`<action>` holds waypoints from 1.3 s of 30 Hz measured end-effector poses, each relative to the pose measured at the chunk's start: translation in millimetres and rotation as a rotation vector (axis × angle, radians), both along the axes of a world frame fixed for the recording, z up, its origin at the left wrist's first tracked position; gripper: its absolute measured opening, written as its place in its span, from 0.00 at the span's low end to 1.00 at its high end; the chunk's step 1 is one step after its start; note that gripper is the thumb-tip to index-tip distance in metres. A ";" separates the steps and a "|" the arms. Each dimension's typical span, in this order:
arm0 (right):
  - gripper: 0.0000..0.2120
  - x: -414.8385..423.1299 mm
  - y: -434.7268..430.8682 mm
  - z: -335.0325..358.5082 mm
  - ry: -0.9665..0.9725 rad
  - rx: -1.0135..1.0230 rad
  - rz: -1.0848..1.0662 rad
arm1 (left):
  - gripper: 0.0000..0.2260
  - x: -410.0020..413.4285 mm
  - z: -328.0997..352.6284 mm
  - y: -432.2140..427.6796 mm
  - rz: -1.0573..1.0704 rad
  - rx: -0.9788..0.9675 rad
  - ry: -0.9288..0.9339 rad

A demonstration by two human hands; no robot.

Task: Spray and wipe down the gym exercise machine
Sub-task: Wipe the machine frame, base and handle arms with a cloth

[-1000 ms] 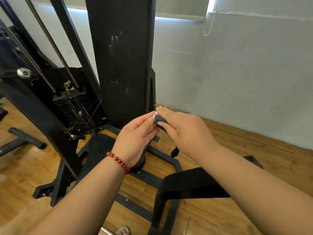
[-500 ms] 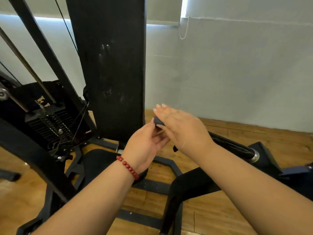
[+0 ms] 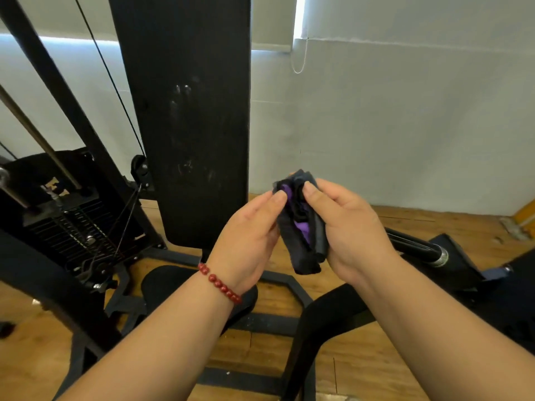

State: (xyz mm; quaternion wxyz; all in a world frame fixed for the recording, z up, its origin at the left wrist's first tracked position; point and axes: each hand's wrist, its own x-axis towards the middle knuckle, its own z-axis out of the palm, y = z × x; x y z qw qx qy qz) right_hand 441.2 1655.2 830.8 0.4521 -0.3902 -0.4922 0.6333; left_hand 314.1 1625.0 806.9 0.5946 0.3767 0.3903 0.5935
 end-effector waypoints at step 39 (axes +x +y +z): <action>0.20 53.3 52.1 -71.7 -1.188 0.935 -0.219 | 0.12 50.7 -29.6 51.6 0.199 -0.228 0.281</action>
